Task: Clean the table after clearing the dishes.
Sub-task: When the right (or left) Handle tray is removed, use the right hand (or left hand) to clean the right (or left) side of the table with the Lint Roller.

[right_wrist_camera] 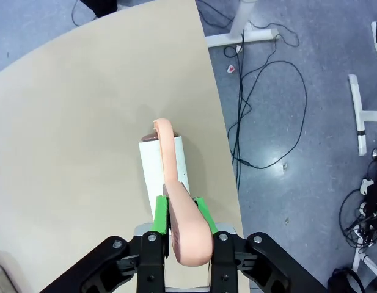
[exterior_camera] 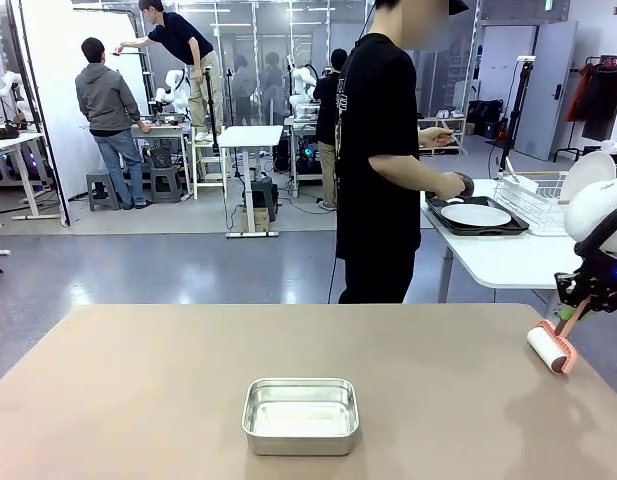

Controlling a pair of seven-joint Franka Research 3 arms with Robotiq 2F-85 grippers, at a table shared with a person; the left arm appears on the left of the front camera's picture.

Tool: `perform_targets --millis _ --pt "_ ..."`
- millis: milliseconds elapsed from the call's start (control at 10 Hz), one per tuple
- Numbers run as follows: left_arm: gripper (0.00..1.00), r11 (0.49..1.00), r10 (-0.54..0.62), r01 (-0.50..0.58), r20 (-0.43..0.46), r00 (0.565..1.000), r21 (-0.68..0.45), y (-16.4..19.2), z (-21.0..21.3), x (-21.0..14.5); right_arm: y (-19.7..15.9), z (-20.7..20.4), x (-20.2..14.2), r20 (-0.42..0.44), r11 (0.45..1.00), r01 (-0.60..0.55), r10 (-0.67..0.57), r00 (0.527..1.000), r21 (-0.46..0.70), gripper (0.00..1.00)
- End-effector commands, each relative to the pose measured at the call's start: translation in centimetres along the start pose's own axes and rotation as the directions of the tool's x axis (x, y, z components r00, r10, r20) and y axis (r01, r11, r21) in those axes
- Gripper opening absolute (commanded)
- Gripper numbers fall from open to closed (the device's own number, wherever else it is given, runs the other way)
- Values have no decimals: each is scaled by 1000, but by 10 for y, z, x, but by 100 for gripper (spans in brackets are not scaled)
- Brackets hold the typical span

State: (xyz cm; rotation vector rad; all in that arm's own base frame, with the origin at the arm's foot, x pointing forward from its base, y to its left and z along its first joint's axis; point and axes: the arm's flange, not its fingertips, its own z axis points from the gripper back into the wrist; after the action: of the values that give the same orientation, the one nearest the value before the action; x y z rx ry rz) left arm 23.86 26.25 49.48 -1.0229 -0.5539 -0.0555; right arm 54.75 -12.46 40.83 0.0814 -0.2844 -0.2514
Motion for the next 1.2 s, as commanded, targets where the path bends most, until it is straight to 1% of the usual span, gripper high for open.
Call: perform_targets --millis 0,200,400,500,600,700,900,1000,1100 --pt "100 1000 -11 11 15 1000 -17 -1 2 0 8 -2 -14 -19 1000 3 -3 1000 -6 22" --pt "100 1000 -11 11 15 1000 -17 -1 2 0 20 35 -11 23 999 -34 34 999 -7 22" --pt "100 1000 -11 11 15 1000 -17 -1 2 0 36 78 -10 47 994 -94 96 994 -54 22" --pt "100 1000 -11 11 15 1000 -17 -1 2 0 42 94 -9 61 993 -108 111 992 -53 22" --pt "100 1000 -11 11 15 1000 -17 -1 2 0 48 106 -11 69 989 -123 129 989 -76 22" --pt "100 1000 -11 11 15 1000 -17 -1 2 0 53 112 -13 75 986 -136 143 987 -94 22" --pt "100 1000 -11 11 15 1000 -17 -1 2 0 61 115 -16 82 986 -141 149 985 -93 22" --pt "100 1000 -11 11 15 1000 -17 -1 2 0 68 112 -17 62 988 -141 144 988 -58 22" --pt "100 1000 -11 11 15 1000 -17 -1 2 0 74 106 -16 60 993 -113 115 992 -32 22"
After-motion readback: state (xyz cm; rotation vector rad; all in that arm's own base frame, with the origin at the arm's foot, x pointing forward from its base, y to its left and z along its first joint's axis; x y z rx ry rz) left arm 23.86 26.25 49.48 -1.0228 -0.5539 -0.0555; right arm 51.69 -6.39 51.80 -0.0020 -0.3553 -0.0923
